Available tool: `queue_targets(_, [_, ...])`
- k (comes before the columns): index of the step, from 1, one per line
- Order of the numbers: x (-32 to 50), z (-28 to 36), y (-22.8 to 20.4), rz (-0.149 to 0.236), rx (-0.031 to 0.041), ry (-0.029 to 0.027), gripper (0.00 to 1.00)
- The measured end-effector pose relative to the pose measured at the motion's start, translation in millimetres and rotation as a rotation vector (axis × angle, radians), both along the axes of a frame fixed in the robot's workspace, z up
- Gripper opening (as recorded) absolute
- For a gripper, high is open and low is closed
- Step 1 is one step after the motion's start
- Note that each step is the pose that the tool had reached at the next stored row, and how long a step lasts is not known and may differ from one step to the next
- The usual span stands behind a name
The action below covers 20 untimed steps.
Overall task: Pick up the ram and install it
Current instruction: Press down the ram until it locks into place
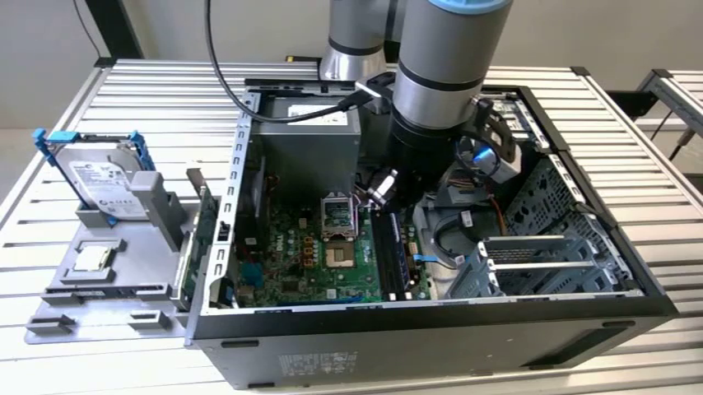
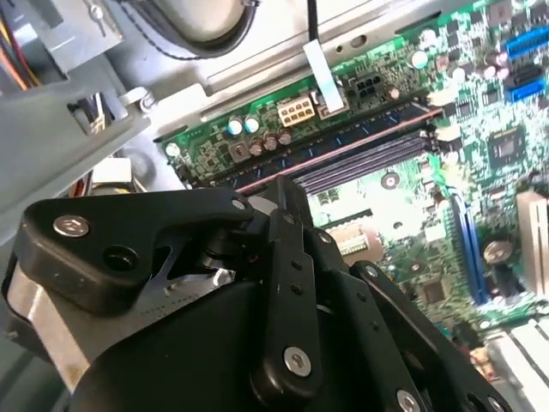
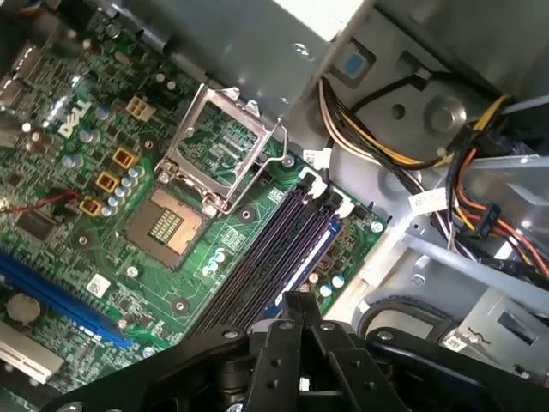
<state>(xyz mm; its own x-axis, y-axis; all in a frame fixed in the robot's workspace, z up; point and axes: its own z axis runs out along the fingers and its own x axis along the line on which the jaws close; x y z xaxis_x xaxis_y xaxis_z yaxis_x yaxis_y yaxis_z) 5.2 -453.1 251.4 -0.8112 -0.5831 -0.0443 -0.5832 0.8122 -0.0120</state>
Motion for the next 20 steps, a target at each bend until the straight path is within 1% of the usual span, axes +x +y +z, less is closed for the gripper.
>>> queue_targets(4, [-0.1, 0.0, 0.0, 0.056, 0.0000, -0.0016, 0.00])
queue_targets(12, [-0.1, 0.1, 0.0, 0.176, -0.0001, -0.0025, 0.00])
queue_targets(20, [-0.3, 0.0, 0.0, 0.284, -0.0001, -0.0043, 0.00])
